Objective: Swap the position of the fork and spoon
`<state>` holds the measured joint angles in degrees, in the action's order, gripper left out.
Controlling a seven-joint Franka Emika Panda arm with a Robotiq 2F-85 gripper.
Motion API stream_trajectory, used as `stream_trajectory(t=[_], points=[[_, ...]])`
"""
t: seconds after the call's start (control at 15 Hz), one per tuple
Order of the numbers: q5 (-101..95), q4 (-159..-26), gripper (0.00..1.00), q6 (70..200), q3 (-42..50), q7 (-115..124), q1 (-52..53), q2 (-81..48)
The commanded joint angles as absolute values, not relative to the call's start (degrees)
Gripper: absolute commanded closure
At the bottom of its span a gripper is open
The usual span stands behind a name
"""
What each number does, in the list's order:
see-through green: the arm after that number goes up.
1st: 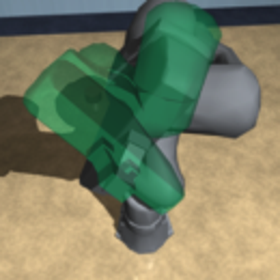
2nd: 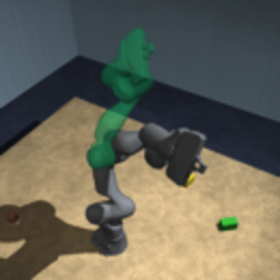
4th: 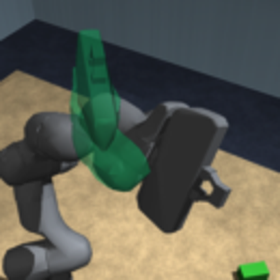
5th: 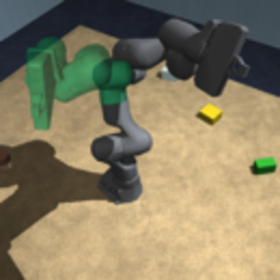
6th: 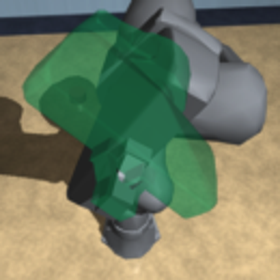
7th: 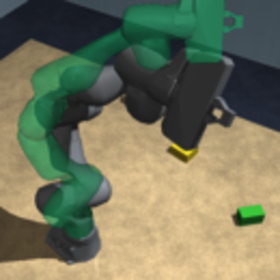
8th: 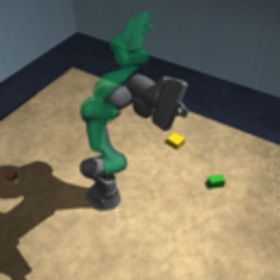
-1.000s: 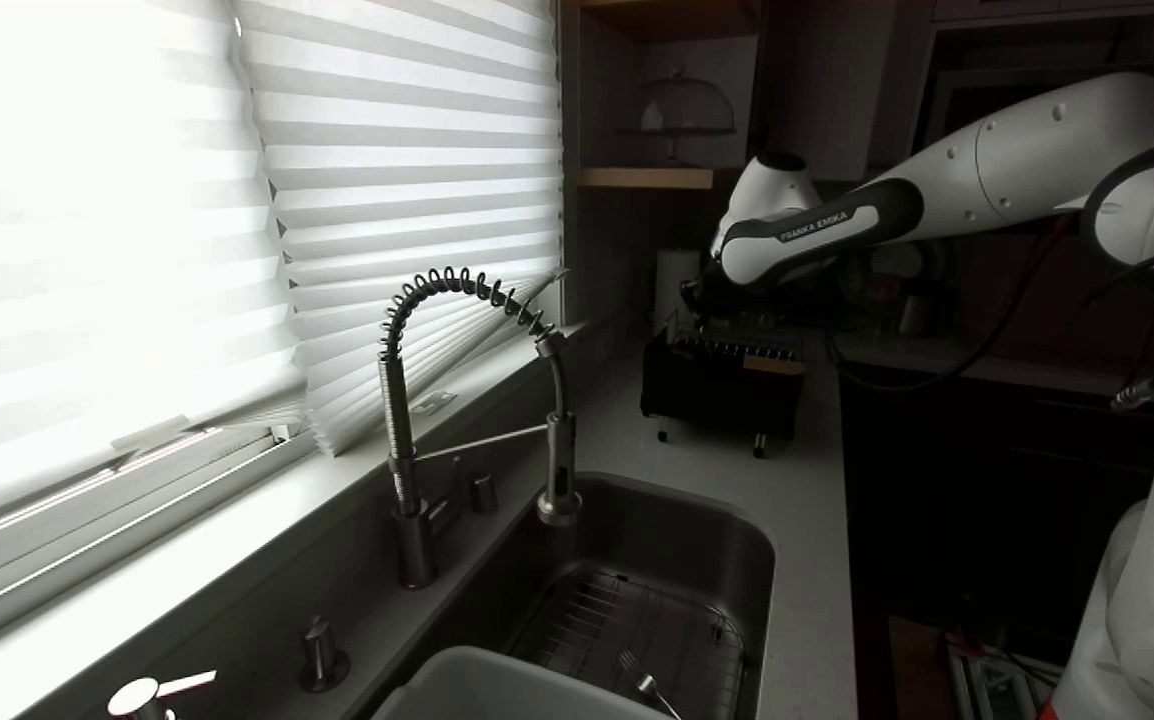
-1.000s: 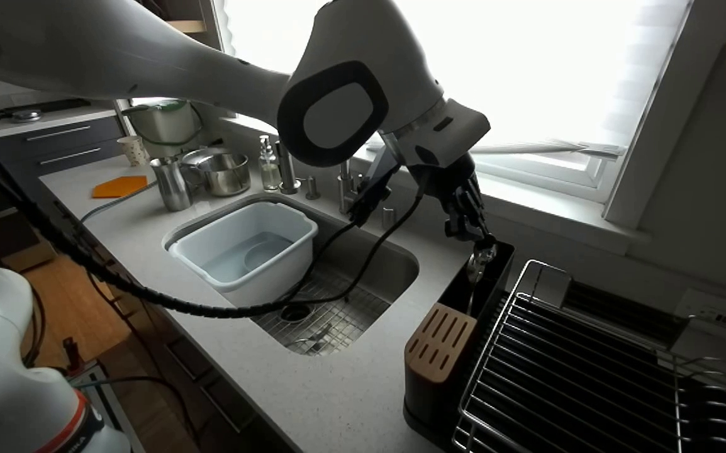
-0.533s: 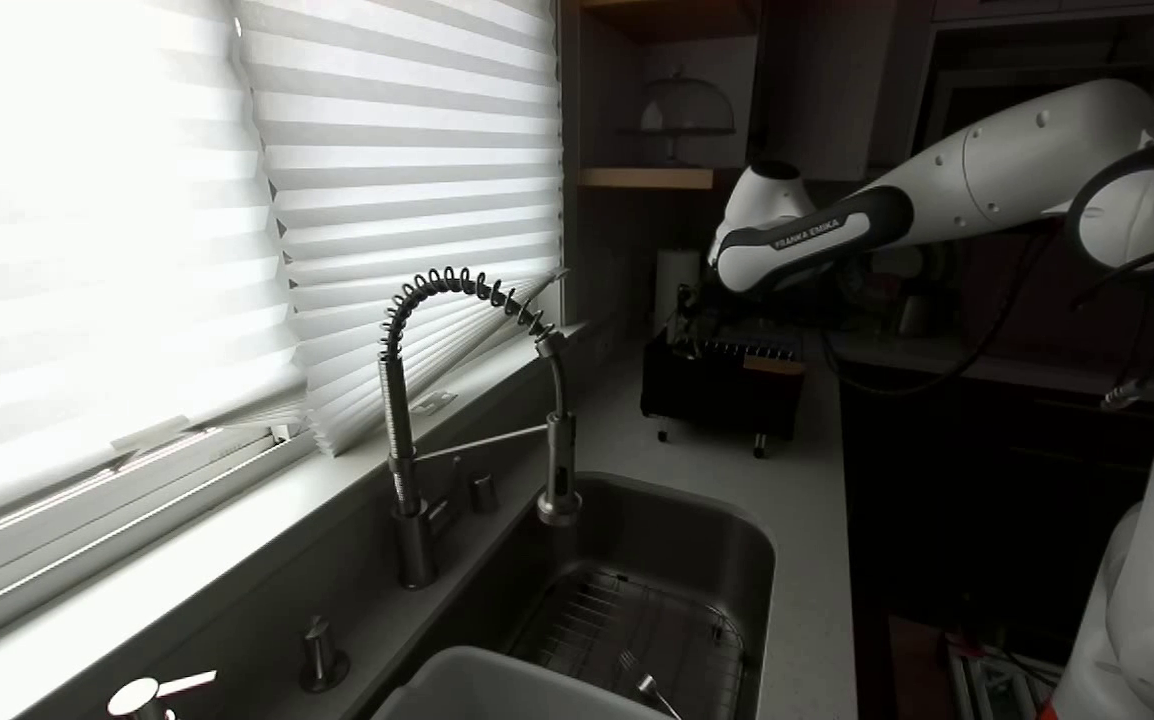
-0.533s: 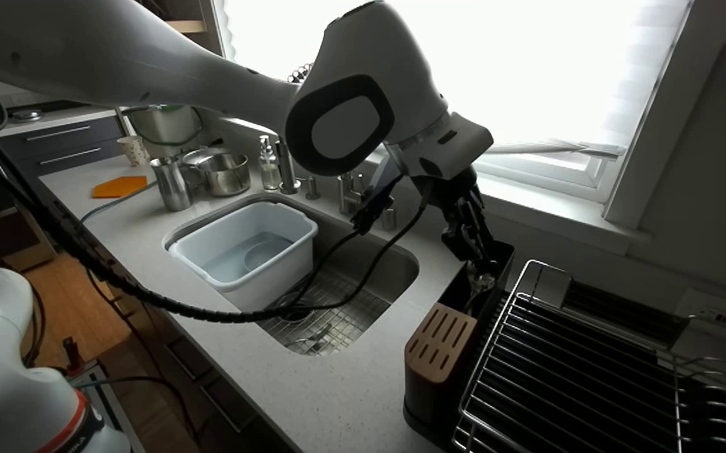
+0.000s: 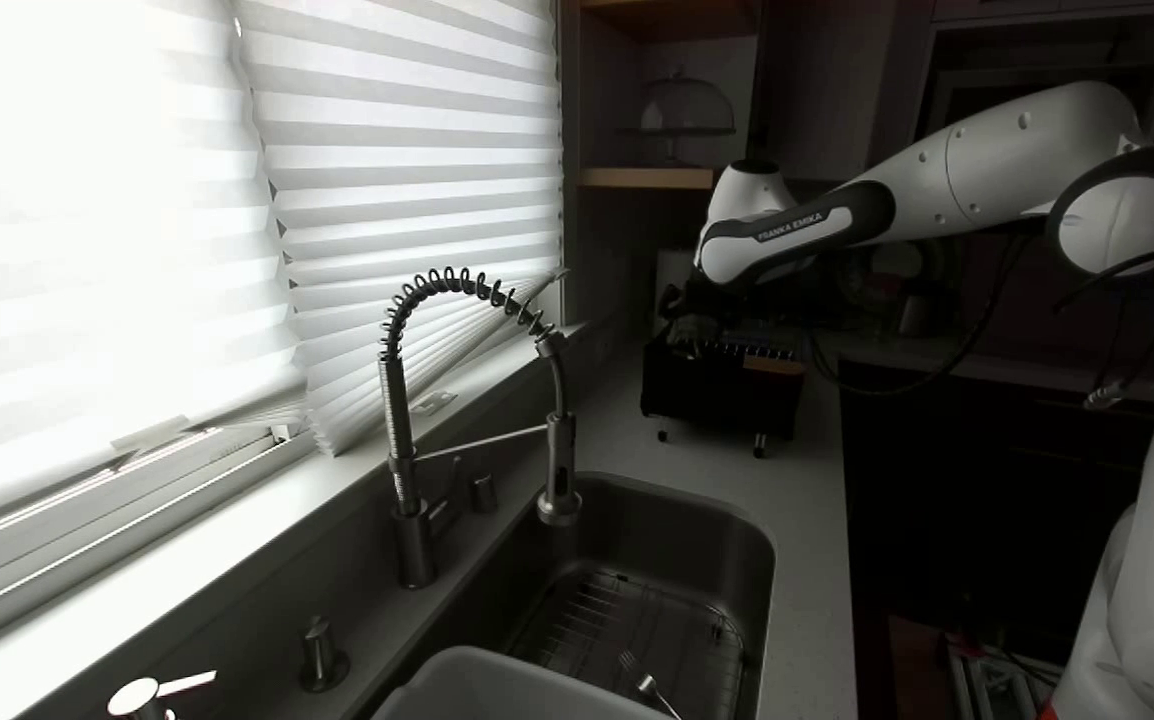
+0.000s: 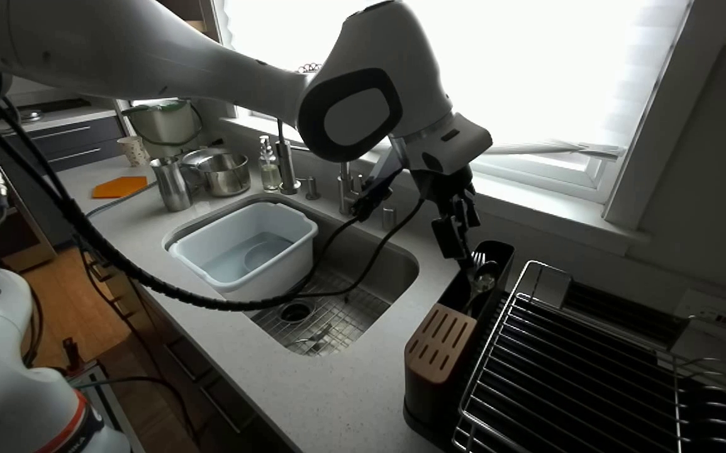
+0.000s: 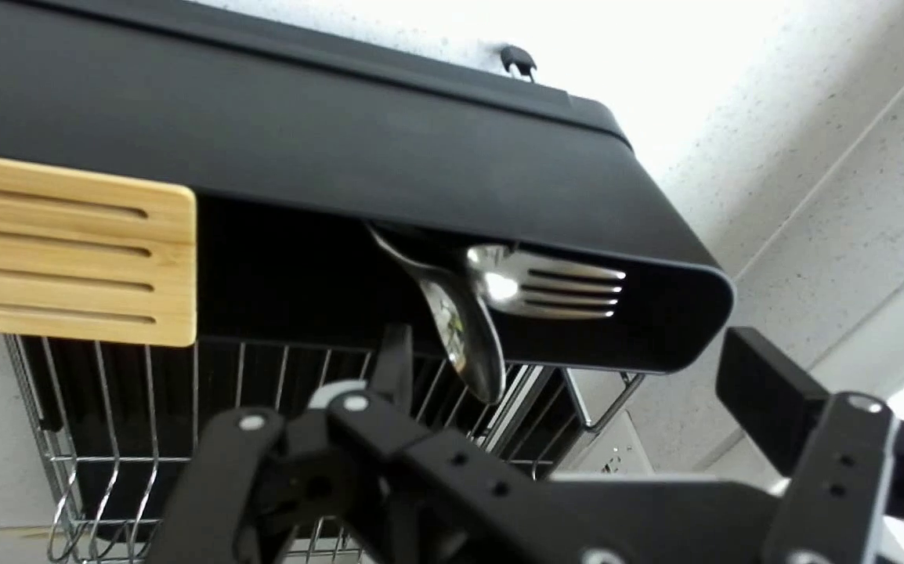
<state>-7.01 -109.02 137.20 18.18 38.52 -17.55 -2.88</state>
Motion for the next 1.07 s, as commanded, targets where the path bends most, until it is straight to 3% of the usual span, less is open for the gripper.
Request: stream_trajectory(t=[0.0, 0.8, 1.0], points=[[-6.17, -102.51, 0.00, 130.61, 18.04, 39.93, -16.97, -6.91], [-5.62, -86.15, 0.00, 118.91, 18.68, 44.82, -16.73, -19.49], [-5.42, -83.08, 0.11, 115.75, 18.72, 46.12, -16.97, -21.55]])
